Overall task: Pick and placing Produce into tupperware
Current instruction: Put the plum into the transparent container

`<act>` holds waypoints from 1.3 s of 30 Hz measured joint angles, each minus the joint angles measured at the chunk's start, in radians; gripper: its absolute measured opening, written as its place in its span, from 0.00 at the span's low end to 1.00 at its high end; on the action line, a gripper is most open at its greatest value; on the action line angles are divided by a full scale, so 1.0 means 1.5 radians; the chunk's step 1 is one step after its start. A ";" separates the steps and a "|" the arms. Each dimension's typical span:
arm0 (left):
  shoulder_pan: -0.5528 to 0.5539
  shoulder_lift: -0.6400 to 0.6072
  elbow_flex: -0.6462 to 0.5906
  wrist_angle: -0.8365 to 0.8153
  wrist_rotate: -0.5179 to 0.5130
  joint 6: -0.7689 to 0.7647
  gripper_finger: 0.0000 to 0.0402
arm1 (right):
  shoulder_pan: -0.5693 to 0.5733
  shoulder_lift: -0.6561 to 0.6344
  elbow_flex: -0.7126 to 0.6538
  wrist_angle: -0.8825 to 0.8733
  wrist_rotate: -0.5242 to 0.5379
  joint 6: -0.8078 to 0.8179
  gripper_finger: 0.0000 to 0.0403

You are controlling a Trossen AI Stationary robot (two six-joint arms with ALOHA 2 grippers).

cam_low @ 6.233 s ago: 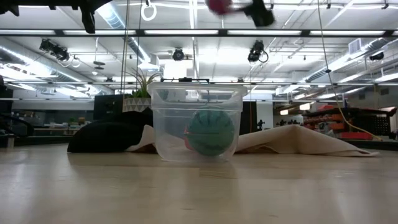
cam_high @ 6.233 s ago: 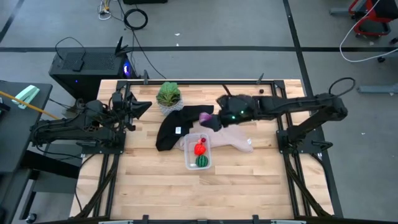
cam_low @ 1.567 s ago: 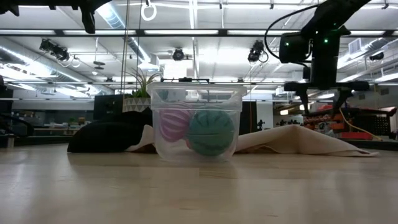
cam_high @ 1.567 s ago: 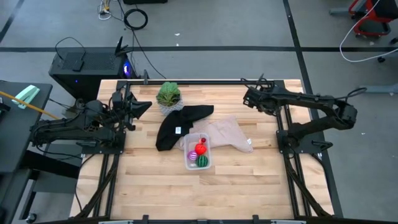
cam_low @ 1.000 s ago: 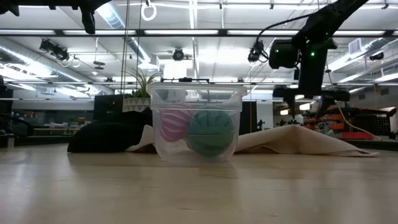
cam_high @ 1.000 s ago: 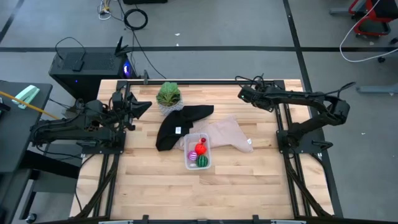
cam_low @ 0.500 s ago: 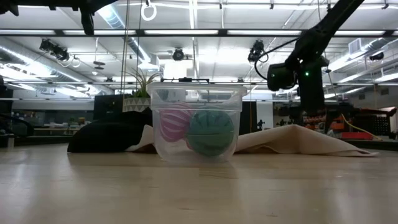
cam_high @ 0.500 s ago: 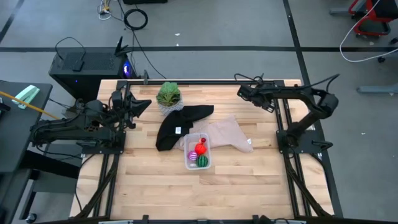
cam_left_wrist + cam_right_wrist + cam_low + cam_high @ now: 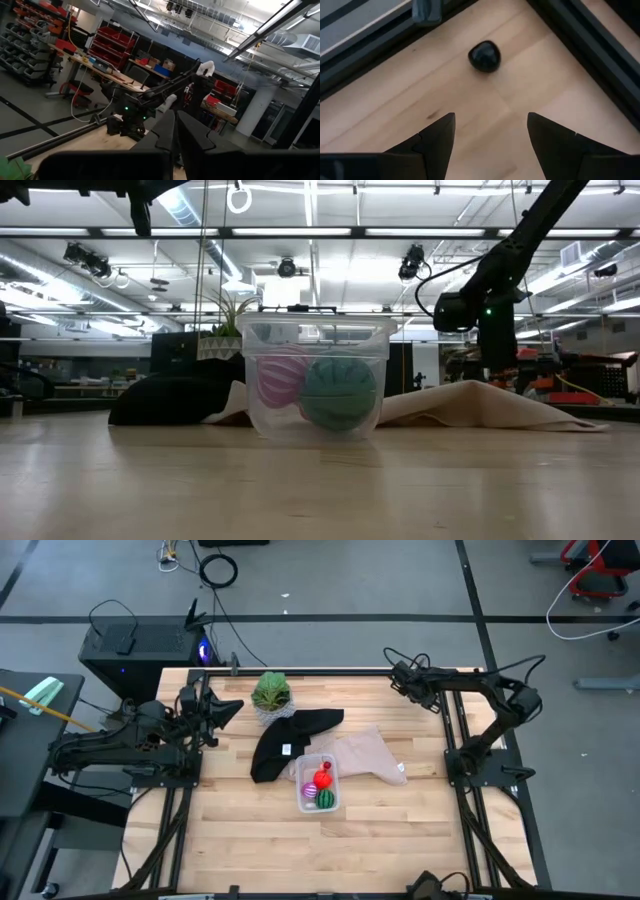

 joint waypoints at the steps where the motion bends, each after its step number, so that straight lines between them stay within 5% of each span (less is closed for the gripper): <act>1: 0.000 0.000 0.000 0.000 0.000 0.000 0.06 | -0.006 0.000 0.000 0.003 -0.003 -0.003 0.63; 31: 0.000 0.000 0.000 -0.001 0.000 0.000 0.07 | -0.101 -0.001 0.032 0.030 -0.100 0.025 0.63; 39: 0.000 0.000 0.000 -0.001 0.000 0.000 0.05 | -0.101 -0.001 0.062 0.020 -0.105 0.054 0.54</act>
